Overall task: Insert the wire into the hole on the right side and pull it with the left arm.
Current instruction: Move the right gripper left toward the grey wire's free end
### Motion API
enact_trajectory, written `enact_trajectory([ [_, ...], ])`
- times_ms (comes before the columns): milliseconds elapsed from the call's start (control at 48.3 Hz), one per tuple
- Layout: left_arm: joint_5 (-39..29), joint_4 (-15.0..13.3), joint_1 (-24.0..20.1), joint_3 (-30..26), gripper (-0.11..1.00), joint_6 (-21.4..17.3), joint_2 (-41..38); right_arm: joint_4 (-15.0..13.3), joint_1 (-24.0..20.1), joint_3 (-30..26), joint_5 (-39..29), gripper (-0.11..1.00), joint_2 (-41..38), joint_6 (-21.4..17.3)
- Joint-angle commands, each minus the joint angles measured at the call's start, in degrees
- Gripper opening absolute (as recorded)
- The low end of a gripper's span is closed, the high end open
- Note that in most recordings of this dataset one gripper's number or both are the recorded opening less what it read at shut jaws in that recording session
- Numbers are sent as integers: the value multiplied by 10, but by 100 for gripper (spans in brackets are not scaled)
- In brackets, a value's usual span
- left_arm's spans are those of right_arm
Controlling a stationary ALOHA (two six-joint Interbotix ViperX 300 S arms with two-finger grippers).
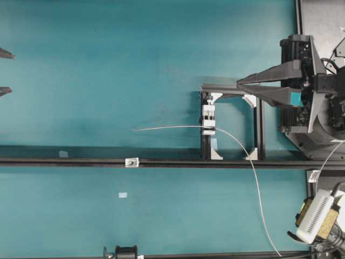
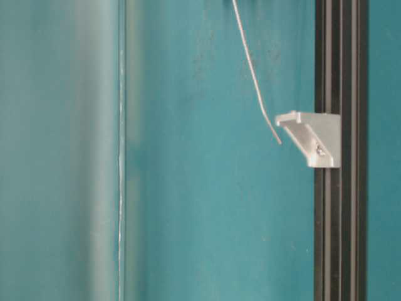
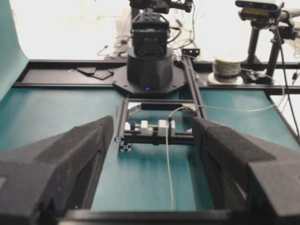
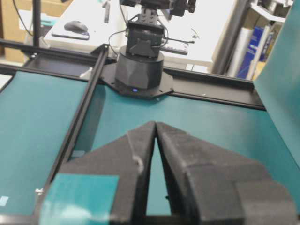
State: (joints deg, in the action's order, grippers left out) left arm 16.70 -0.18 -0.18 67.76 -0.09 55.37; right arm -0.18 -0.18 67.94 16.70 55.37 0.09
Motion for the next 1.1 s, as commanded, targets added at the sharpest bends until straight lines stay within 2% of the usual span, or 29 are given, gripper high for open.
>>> enact_trajectory([
  [0, 8, -18, 3, -5, 24, -1, -5, 1, 0, -3, 4, 24, -5, -4],
  [41, 9, -18, 3, -3, 22, 2, -5, 1, 1, 3, 6, 22, -7, -3],
  [166, 10, -18, 3, 0, 0, 3, -10, 2, 2, 13, 10, 1, -13, -7],
  [207, 10, -18, 3, 0, -5, 3, -13, 2, 2, 15, 10, 0, -16, -11],
  [269, 10, -18, 3, 1, -7, 3, -19, 2, 3, 15, 10, 0, -21, -23],
  [352, 10, -18, 3, 2, -5, 3, -33, 2, 5, 18, 10, 0, -29, -38],
  [456, 10, -20, -2, 3, 6, 4, -61, 2, 9, 21, 11, 1, -45, -55],
  [539, 11, -20, -5, 1, 22, 4, -84, 2, 11, 24, 11, 12, -59, -65],
  [622, 15, -20, -7, -1, 45, 2, -110, 2, 11, 25, 11, 33, -72, -68],
  [746, 18, -20, -7, -1, 82, -2, -139, 2, 11, 25, 11, 72, -91, -70],
  [808, 20, -20, -7, -1, 85, -2, -152, 2, 11, 25, 13, 81, -99, -72],
  [1077, 41, -20, -7, -4, 86, -1, -211, 2, 11, 25, 26, 81, -142, -97],
])
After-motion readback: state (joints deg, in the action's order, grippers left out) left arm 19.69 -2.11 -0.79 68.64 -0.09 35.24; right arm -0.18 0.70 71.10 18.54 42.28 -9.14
